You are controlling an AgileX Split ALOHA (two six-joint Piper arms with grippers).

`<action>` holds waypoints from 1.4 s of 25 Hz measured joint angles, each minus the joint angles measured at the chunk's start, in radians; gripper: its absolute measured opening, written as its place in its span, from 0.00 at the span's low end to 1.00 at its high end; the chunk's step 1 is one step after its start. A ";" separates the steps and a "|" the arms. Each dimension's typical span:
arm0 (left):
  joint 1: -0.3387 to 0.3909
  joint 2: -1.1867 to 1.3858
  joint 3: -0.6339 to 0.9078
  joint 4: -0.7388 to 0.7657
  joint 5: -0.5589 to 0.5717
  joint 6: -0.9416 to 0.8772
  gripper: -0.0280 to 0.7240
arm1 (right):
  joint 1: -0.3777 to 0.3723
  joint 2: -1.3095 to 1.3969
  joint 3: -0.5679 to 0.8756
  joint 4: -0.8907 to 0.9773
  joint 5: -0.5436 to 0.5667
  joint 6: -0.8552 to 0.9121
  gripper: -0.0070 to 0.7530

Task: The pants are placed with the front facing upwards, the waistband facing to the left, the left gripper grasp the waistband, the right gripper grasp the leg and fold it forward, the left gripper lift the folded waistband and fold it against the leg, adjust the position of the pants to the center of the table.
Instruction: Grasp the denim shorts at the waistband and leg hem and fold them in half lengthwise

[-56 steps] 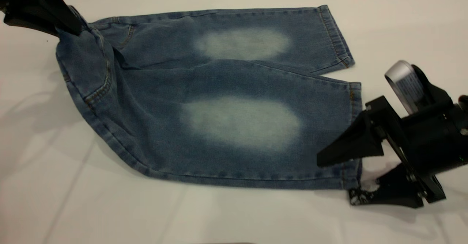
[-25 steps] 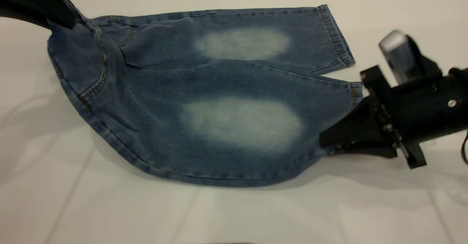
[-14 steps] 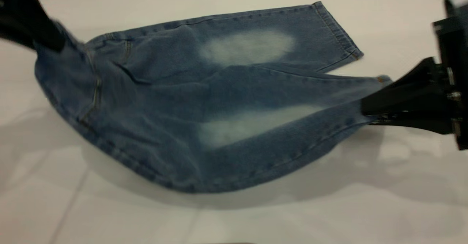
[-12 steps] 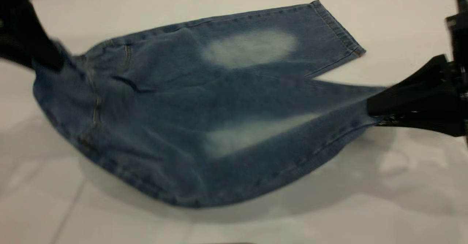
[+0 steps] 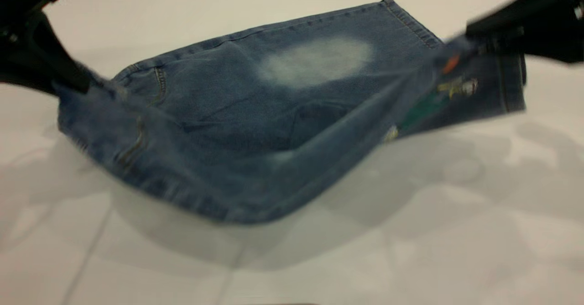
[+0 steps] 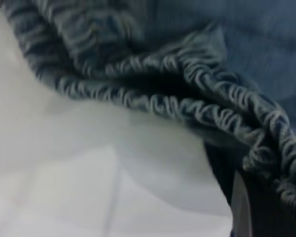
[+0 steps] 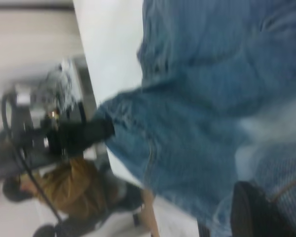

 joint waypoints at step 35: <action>0.000 0.173 0.006 -0.943 -0.545 0.022 0.16 | 0.119 0.637 -0.836 0.147 -0.225 0.357 0.05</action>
